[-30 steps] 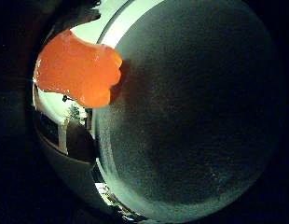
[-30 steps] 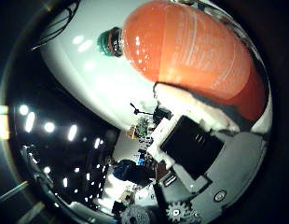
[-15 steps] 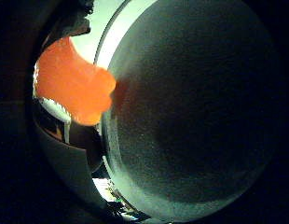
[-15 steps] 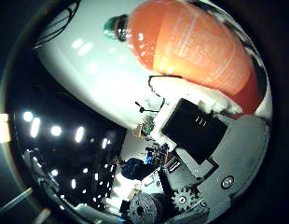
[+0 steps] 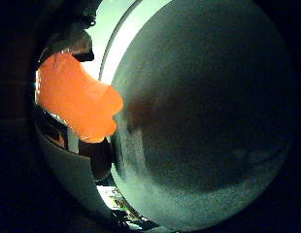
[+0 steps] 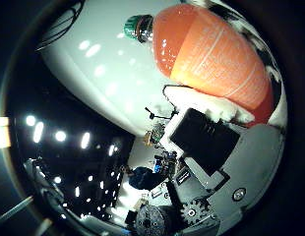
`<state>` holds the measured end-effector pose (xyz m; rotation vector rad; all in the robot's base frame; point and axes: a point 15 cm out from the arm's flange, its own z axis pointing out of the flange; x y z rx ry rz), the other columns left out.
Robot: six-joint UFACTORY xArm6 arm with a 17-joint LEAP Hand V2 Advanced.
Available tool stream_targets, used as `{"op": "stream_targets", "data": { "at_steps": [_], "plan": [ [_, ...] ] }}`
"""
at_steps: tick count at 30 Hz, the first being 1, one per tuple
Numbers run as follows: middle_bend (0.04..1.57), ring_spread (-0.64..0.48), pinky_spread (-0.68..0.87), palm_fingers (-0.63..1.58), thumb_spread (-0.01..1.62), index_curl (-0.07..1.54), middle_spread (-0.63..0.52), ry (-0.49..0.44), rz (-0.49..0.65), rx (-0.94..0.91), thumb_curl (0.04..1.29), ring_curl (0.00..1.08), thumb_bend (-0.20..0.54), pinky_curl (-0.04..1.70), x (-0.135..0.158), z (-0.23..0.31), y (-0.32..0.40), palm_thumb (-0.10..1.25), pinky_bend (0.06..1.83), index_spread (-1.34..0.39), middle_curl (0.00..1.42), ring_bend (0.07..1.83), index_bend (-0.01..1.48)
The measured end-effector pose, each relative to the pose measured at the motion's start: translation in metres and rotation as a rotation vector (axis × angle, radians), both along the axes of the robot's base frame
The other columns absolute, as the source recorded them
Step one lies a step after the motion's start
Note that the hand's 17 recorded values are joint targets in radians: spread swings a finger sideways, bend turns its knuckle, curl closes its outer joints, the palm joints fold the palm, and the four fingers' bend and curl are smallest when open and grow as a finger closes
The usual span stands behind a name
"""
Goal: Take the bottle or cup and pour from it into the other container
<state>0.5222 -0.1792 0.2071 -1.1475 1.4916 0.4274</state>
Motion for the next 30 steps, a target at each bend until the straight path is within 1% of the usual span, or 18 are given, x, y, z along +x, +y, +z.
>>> {"op": "stream_targets", "data": {
  "at_steps": [8, 14, 22, 26, 30],
  "plan": [
    [1.14, -0.25, -0.2, 1.04, 0.71, 1.0, -0.24, -0.064, 0.009, -0.075, 0.74, 0.75, -0.014, 0.62, 0.0, 0.045, -0.003, 1.1, 1.52, -0.31, 1.01, 1.36, 0.98],
    [1.15, -0.26, -0.2, 1.04, 0.63, 0.99, -0.24, -0.09, 0.08, -0.158, 0.8, 0.81, -0.016, 0.66, -0.001, 0.076, 0.02, 1.11, 1.48, -0.3, 1.04, 1.34, 1.01],
    [1.16, -0.27, -0.21, 1.06, 0.53, 0.98, -0.24, -0.066, 0.169, -0.306, 0.86, 0.86, -0.016, 0.69, -0.015, 0.107, 0.042, 1.12, 1.42, -0.29, 1.06, 1.3, 1.04],
    [1.16, -0.28, -0.22, 1.06, 0.47, 0.97, -0.24, -0.012, 0.217, -0.378, 0.89, 0.88, -0.017, 0.71, -0.026, 0.112, 0.052, 1.13, 1.4, -0.29, 1.06, 1.29, 1.05],
    [1.17, -0.28, -0.23, 1.06, 0.43, 0.96, -0.24, 0.004, 0.249, -0.474, 0.91, 0.9, -0.018, 0.73, -0.033, 0.122, 0.058, 1.14, 1.38, -0.28, 1.06, 1.28, 1.06]
  ]
}}
